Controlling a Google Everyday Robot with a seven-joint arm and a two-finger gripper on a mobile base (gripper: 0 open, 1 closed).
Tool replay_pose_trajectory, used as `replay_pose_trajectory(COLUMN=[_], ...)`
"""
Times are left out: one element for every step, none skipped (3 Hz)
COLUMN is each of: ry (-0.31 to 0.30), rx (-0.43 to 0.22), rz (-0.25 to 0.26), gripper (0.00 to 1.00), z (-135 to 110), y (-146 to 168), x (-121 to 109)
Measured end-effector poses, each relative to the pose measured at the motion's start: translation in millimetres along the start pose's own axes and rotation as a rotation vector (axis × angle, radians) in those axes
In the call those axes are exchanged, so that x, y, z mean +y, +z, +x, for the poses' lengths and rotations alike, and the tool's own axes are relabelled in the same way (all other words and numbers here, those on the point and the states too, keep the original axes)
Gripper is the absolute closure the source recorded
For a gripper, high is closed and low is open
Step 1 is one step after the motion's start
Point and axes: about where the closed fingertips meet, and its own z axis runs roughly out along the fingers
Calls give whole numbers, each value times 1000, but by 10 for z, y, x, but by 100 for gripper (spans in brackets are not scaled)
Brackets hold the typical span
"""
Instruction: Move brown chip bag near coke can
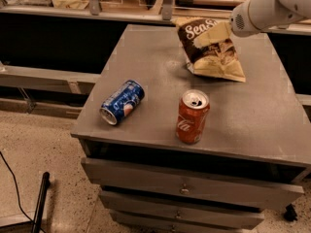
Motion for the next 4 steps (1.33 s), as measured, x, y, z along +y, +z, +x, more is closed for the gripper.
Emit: replay_pose_trajectory(ry=[23, 43, 59, 64], rx=[7, 26, 67, 75], rz=[10, 8, 6, 7], gripper=[18, 42, 65, 88], z=[91, 218, 412, 440], y=[139, 278, 418, 429], x=[4, 11, 5, -7])
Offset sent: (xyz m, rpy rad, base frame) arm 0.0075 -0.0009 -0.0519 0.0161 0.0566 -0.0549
